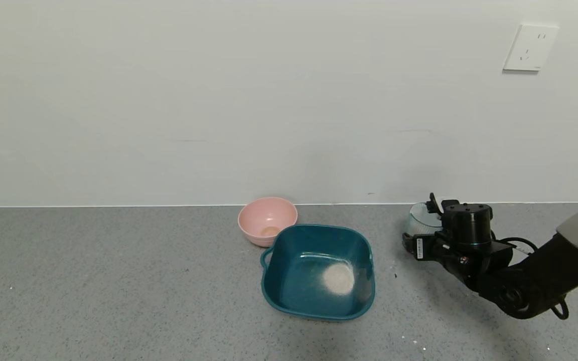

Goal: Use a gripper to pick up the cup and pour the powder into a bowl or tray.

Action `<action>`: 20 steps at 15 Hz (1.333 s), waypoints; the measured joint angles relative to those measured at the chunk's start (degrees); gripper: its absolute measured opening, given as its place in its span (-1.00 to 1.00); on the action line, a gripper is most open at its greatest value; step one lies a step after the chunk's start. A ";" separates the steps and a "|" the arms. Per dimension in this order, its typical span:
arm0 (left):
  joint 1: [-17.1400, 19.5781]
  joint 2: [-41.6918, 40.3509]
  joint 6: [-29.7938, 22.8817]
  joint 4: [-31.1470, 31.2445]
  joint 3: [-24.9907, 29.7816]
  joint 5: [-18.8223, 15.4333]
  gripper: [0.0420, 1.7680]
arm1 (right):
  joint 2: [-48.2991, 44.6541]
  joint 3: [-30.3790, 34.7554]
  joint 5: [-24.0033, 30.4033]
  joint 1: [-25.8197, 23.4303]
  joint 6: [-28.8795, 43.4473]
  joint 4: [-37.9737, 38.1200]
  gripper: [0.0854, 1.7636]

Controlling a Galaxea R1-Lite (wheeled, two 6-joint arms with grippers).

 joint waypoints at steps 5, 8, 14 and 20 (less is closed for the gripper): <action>0.00 0.00 0.00 0.00 0.00 0.02 0.94 | -10.75 5.38 0.00 2.95 0.57 7.50 0.92; 0.00 0.00 0.00 0.02 0.00 0.00 0.94 | -21.18 7.50 0.00 5.17 1.11 17.70 0.92; 0.00 0.00 0.00 0.00 0.00 0.00 0.94 | -45.42 7.72 0.11 6.89 1.05 41.13 0.92; 0.00 0.00 0.02 0.02 0.00 0.00 0.94 | -67.95 6.77 -0.02 7.83 0.24 59.59 0.92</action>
